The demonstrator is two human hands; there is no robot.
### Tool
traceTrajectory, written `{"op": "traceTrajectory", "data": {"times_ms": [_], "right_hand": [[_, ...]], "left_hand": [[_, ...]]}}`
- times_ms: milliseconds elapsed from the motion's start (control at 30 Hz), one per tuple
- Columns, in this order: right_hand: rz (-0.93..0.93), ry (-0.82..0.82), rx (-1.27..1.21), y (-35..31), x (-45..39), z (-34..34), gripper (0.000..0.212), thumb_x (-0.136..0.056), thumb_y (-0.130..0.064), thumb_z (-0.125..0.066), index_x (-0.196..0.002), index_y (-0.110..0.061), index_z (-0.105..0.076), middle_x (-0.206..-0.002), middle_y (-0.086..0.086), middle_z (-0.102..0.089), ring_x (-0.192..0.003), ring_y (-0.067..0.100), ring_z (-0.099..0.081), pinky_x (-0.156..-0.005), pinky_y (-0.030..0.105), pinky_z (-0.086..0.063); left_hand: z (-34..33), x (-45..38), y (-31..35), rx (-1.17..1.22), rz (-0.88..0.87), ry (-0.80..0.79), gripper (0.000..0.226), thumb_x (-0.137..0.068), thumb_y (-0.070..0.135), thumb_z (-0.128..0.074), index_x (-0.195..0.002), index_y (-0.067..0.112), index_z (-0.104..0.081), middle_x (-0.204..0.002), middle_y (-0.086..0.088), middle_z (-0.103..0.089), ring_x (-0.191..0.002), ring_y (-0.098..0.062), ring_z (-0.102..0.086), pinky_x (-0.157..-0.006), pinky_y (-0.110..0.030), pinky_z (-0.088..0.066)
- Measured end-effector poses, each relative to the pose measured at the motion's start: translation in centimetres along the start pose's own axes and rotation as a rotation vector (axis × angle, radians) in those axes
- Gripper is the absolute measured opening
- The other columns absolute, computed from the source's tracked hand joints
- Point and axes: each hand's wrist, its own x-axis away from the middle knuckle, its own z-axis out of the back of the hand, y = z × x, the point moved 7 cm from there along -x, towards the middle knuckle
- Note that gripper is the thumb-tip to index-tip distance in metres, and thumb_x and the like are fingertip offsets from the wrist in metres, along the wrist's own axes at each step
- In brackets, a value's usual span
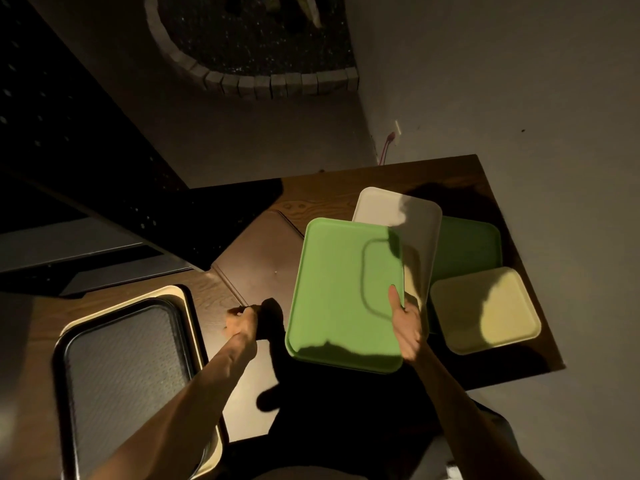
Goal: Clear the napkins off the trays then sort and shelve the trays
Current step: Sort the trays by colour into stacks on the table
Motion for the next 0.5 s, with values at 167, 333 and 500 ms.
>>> {"op": "traceTrajectory", "data": {"times_ms": [167,333,500], "right_hand": [[-0.223,-0.288,-0.083,3.2,0.3,-2.1,0.087,-0.086,-0.061,-0.045,-0.148,-0.001,-0.031,-0.156,0.013,-0.034,-0.145,0.029,-0.03,-0.12,0.036,-0.021],[-0.25,-0.357,-0.149,1.8,1.5,-2.5,0.087,-0.089,-0.057,-0.043,-0.153,-0.005,-0.017,-0.161,0.008,-0.021,-0.149,0.025,-0.018,-0.117,0.027,-0.014],[-0.146,-0.331,-0.119,1.2,1.6,-1.6,0.073,-0.091,-0.057,-0.048,-0.15,-0.017,-0.03,-0.155,0.005,-0.034,-0.146,0.024,-0.028,-0.122,0.037,-0.018]], "left_hand": [[-1.3,6.2,3.1,0.144,0.094,-0.018,0.01,-0.083,0.007,-0.058,-0.092,0.002,-0.06,-0.08,-0.015,-0.062,-0.069,-0.031,-0.062,-0.063,-0.036,-0.052],[-3.1,5.9,3.0,0.138,0.196,-0.237,0.016,-0.086,0.03,-0.064,-0.08,0.016,-0.058,-0.08,-0.003,-0.057,-0.075,-0.019,-0.052,-0.075,-0.03,-0.04],[-3.8,5.5,3.6,0.142,0.095,-0.226,0.03,-0.083,0.022,-0.075,-0.072,0.018,-0.047,-0.074,-0.006,-0.054,-0.07,-0.019,-0.053,-0.069,-0.03,-0.05]]}}
